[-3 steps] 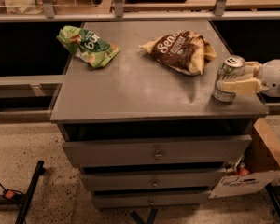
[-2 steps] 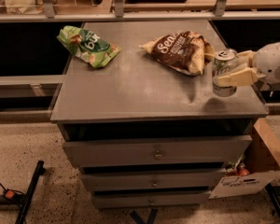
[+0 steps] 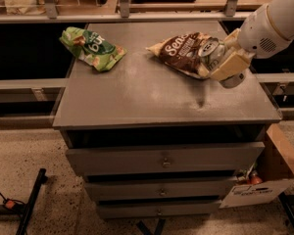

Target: Knock 7up can over

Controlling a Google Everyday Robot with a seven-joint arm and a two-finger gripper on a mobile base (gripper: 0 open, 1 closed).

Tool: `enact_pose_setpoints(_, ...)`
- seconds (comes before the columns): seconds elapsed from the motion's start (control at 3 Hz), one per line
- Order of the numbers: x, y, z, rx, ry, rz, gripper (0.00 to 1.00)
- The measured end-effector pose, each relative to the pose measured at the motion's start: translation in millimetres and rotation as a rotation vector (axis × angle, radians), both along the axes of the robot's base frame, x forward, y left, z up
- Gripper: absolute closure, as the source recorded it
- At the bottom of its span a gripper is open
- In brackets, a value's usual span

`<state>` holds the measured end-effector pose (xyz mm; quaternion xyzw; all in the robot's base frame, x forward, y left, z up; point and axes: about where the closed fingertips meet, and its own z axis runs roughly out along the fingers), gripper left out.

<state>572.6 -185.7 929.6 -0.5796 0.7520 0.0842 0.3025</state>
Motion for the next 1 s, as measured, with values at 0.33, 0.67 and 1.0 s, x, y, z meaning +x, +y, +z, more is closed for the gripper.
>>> enact_pose_setpoints(0.33,-11,5,-9,-0.224,-0.021,0.046,1.0)
enact_pose_setpoints(0.67,-20,-12,-31,-0.436,-0.017,0.085,1.0)
enact_pose_setpoints(1.0,-19,-41,-53,-0.641,0.018,0.109,0.84)
